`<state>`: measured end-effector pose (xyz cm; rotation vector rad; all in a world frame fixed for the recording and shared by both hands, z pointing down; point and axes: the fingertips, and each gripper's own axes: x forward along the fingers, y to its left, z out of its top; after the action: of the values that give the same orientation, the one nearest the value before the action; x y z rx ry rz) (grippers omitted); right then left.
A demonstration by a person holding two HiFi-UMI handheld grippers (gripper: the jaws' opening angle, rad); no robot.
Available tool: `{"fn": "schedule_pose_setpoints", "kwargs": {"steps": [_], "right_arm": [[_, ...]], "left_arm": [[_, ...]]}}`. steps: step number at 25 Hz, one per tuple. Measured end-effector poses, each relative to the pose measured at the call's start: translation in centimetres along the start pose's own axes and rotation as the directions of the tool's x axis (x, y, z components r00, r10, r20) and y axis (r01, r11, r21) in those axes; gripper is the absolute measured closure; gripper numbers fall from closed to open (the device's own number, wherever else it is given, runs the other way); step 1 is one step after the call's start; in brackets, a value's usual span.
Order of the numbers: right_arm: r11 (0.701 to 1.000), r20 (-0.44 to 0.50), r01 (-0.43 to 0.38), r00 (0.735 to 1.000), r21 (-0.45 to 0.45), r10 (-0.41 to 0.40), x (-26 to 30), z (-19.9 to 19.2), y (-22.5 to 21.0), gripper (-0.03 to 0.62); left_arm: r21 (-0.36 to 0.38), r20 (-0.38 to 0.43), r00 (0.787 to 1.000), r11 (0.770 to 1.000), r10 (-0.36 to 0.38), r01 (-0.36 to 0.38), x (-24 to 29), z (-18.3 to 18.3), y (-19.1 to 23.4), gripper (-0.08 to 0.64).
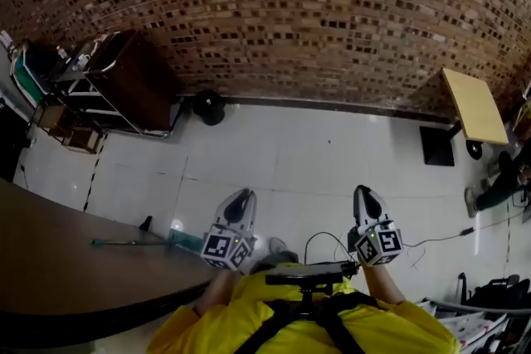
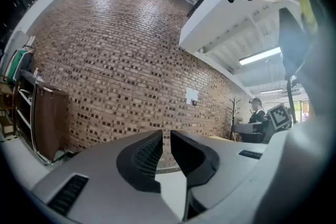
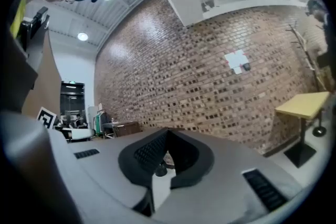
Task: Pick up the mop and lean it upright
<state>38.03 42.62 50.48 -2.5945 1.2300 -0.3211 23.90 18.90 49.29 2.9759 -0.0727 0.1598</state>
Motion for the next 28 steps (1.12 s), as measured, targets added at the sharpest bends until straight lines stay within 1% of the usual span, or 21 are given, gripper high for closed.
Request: {"fn": "schedule_pose_setpoints", "kwargs": {"steps": [2,4,5,6,7,8,10,11,12,13,14,16,17,19,21,22,23,24,25,27,28], "right_arm": [[0.998,0.009,-0.060,0.998,-0.030,0.061,5.9,1.8,1.4,0.586],[0.994,0.006,-0.113,0.994,-0.009,0.113,11.6,2.6,2.7,0.586],[0.988,-0.004,-0.153,0.988,-0.003,0.153,14.2,2.6,3.8,0.586],[0.978,-0.022,-0.208,0.978,-0.011,0.208,16.8,2.5,5.3,0.586],[0.961,-0.048,-0.274,0.961,-0.027,0.273,19.5,2.1,7.0,0.586],[0.939,-0.080,-0.342,0.938,-0.041,0.339,22.3,1.3,8.8,0.586],[0.890,-0.144,-0.455,0.884,-0.040,0.445,27.3,-0.8,12.6,0.586],[0.865,-0.173,-0.502,0.854,-0.030,0.490,29.6,-2.0,14.7,0.586],[0.834,-0.200,-0.552,0.819,-0.021,0.538,32.0,-3.1,16.9,0.586],[0.794,-0.224,-0.608,0.776,-0.014,0.590,34.5,-4.0,19.4,0.586],[0.747,-0.243,-0.664,0.727,-0.010,0.643,37.0,-4.7,22.1,0.586],[0.643,-0.259,-0.766,0.623,-0.009,0.738,41.3,-5.2,27.4,0.586],[0.583,-0.265,-0.813,0.565,-0.013,0.781,42.8,-5.3,29.9,0.586],[0.447,-0.300,-0.895,0.429,-0.011,0.852,45.3,-6.1,34.9,0.586],[0.303,-0.346,-0.953,0.279,0.016,0.896,47.3,-7.7,40.2,0.586],[0.229,-0.366,-0.973,0.202,0.030,0.908,47.9,-8.5,42.9,0.586],[0.156,-0.384,-0.987,0.126,0.047,0.915,48.0,-9.3,45.6,0.586],[0.090,-0.397,-0.994,0.055,0.070,0.916,47.8,-10.3,48.2,0.586],[0.030,-0.404,-0.995,-0.012,0.097,0.915,47.2,-11.3,50.7,0.586],[-0.076,-0.407,-0.986,-0.131,0.148,0.904,45.3,-13.2,55.5,0.586],[-0.128,-0.406,-0.978,-0.186,0.167,0.895,44.2,-14.1,57.8,0.586]], "left_arm": [[0.011,0.029,0.998,0.999,0.051,-0.051,2.1,2.1,4.2,0.514],[0.010,0.038,0.991,0.991,0.131,-0.131,3.6,3.2,8.5,0.514],[0.002,0.038,0.982,0.983,0.184,-0.184,3.9,3.4,10.6,0.514],[-0.007,0.039,0.969,0.970,0.243,-0.242,3.9,3.6,12.7,0.514],[-0.013,0.040,0.952,0.952,0.305,-0.304,3.6,3.9,14.7,0.514],[-0.016,0.039,0.930,0.931,0.365,-0.365,3.0,4.3,16.7,0.514],[-0.023,0.036,0.881,0.881,0.473,-0.472,1.1,4.5,21.1,0.514],[-0.033,0.039,0.849,0.850,0.527,-0.526,-0.4,4.6,23.4,0.514],[-0.047,0.045,0.807,0.808,0.588,-0.587,-2.2,4.6,25.7,0.514],[-0.063,0.053,0.753,0.755,0.655,-0.653,-4.3,4.7,28.0,0.514],[-0.078,0.062,0.689,0.692,0.722,-0.718,-6.4,4.8,30.1,0.514],[-0.113,0.086,0.546,0.553,0.833,-0.826,-10.7,5.1,33.5,0.514],[-0.133,0.094,0.473,0.482,0.876,-0.866,-12.7,5.1,34.6,0.514],[-0.168,0.101,0.320,0.333,0.942,-0.928,-16.6,4.4,35.3,0.514],[-0.200,0.102,0.165,0.183,0.981,-0.963,-20.1,3.9,34.7,0.514],[-0.225,0.102,0.095,0.116,0.990,-0.967,-21.4,3.9,33.9,0.514],[-0.247,0.099,0.034,0.057,0.995,-0.967,-22.6,3.8,33.0,0.514],[-0.263,0.087,-0.019,0.004,0.996,-0.965,-23.6,3.4,32.3,0.514],[-0.271,0.068,-0.064,-0.043,0.996,-0.962,-24.7,3.0,31.7,0.514],[-0.281,0.030,-0.137,-0.123,0.990,-0.952,-26.9,2.0,31.3,0.514],[-0.285,0.020,-0.169,-0.156,0.985,-0.946,-28.1,1.8,31.4,0.514]]}}
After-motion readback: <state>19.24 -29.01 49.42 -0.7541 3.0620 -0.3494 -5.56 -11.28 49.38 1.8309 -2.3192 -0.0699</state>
